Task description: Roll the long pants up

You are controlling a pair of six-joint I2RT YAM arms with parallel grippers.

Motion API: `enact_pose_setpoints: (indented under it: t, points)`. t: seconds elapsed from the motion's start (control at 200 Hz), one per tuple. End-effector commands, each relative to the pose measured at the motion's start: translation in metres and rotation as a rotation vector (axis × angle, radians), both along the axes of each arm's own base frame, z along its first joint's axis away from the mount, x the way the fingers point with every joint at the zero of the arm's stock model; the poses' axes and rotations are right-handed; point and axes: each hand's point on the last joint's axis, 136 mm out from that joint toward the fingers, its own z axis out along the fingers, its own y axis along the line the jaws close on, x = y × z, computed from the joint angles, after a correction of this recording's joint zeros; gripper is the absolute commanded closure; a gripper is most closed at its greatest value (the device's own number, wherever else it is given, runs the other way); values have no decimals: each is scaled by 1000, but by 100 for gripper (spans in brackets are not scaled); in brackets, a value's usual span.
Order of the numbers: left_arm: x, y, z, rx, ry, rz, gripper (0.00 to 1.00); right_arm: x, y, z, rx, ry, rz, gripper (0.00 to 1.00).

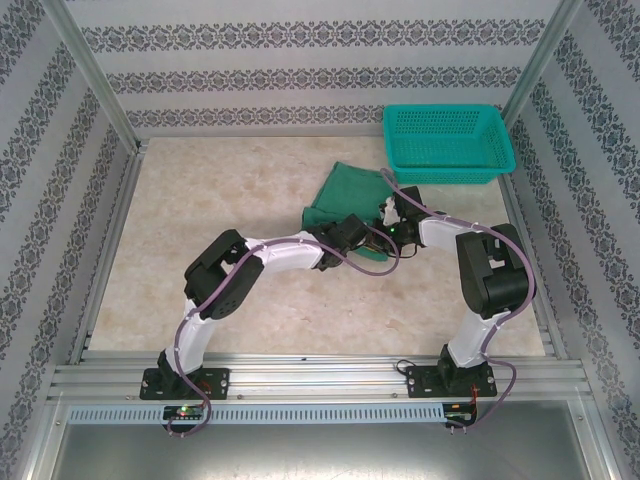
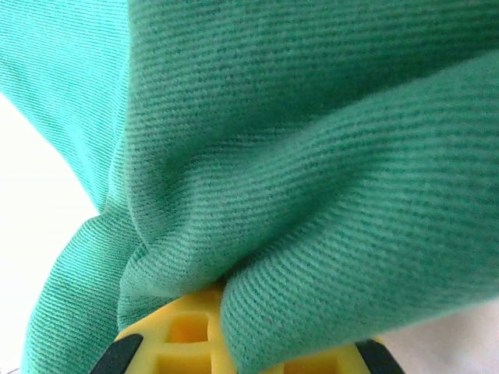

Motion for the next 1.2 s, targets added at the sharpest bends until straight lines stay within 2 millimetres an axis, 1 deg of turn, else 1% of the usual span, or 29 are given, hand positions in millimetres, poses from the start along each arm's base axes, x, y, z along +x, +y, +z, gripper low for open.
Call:
enact_pose_setpoints:
  t: [0.0, 0.065, 0.145, 0.205, 0.26, 0.315, 0.375, 0.5, 0.575, 0.679, 0.734, 0.799, 0.884, 0.934, 1.014, 1.089, 1.194]
  points:
    - [-37, 16, -13, 30, 138, 7, 100, -36, -15, -37, -91, 165, -18, 100]
    - [-67, 18, -20, 33, 212, 13, 100, -35, -17, -36, -106, 167, -22, 100]
    - [-112, 16, -29, 54, 272, -6, 100, -31, -21, -35, -130, 165, -22, 100]
    - [-146, 9, -33, 55, 318, -29, 100, -26, -24, -33, -145, 160, -28, 100]
    - [-173, 2, -35, 51, 349, -52, 100, -21, -27, -31, -157, 158, -32, 100]
    - [-192, -4, -36, 60, 363, -65, 100, -15, -28, -29, -162, 151, -39, 100]
    - [-204, -9, -36, 66, 375, -74, 100, -9, -28, -27, -162, 147, -40, 100]
    - [-208, -17, -30, 54, 387, -74, 100, 0, -27, -24, -168, 138, -40, 100]
    - [-208, -24, -20, 49, 396, -90, 100, 4, -27, -23, -173, 136, -37, 100]
    - [-207, -35, -6, 18, 422, -111, 100, 8, -27, -15, -167, 118, -43, 100]
    - [-208, -40, -2, -8, 462, -111, 100, 11, -28, -7, -158, 98, -46, 100]
    - [-211, -44, 4, -34, 511, -106, 100, 15, -30, 6, -158, 68, -53, 90]
    - [-217, -51, 13, -128, 625, -72, 100, 21, -37, 25, -162, 21, -79, 68]
    - [-218, -54, 19, -193, 695, -43, 100, 25, -44, 37, -159, -7, -107, 62]
    - [-222, -58, 31, -285, 783, -19, 100, 30, -58, 54, -167, -53, -169, 57]
    - [-222, -61, 44, -367, 842, 2, 100, 33, -73, 69, -170, -92, -226, 56]
    - [-222, -65, 60, -486, 946, 40, 100, 33, -85, 81, -197, -108, -253, 56]
